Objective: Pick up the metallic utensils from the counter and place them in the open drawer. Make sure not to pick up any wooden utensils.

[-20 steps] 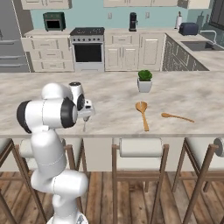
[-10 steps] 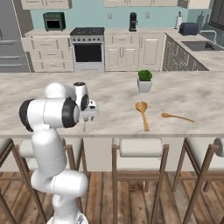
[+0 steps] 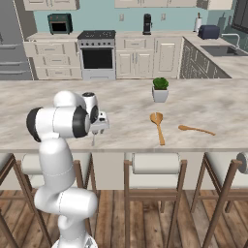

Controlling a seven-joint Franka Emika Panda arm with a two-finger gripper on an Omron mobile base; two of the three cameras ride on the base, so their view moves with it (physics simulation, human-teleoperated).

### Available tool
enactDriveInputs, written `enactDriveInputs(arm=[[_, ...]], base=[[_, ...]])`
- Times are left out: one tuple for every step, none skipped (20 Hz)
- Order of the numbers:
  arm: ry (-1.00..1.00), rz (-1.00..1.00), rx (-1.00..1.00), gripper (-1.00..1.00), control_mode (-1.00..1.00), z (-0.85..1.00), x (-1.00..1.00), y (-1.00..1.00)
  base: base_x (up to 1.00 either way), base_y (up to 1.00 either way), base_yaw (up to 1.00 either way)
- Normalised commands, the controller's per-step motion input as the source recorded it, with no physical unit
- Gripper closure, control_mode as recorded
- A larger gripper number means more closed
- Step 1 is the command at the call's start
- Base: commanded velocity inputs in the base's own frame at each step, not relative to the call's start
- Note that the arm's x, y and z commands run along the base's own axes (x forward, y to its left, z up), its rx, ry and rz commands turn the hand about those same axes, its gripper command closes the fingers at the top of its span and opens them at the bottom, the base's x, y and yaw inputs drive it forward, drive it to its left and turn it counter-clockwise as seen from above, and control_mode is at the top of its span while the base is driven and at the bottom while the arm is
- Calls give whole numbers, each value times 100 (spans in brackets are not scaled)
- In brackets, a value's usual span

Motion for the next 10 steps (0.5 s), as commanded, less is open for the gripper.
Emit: enactDriveInputs(arm=[[0, 0, 0, -100, -100, -16, 0, 24], [0, 0, 0, -100, -100, -21, 1, 21], [0, 0, 0, -100, -100, -24, 0, 14], [0, 0, 0, -100, -100, -17, 0, 7], [0, 0, 0, -100, -100, -16, 0, 1], [0, 0, 0, -100, -100, -21, 0, 0], [0, 0, 0, -100, -100, -26, 0, 0], [0, 0, 0, -100, -100, -31, 0, 0], [0, 0, 0, -100, -100, -33, -1, 0], [0, 0, 0, -100, -100, -34, 0, 0]], base=[[0, 0, 0], [0, 0, 0], [0, 0, 0], [0, 0, 0], [0, 0, 0], [0, 0, 0], [0, 0, 0], [0, 0, 0], [0, 0, 0], [0, 0, 0]])
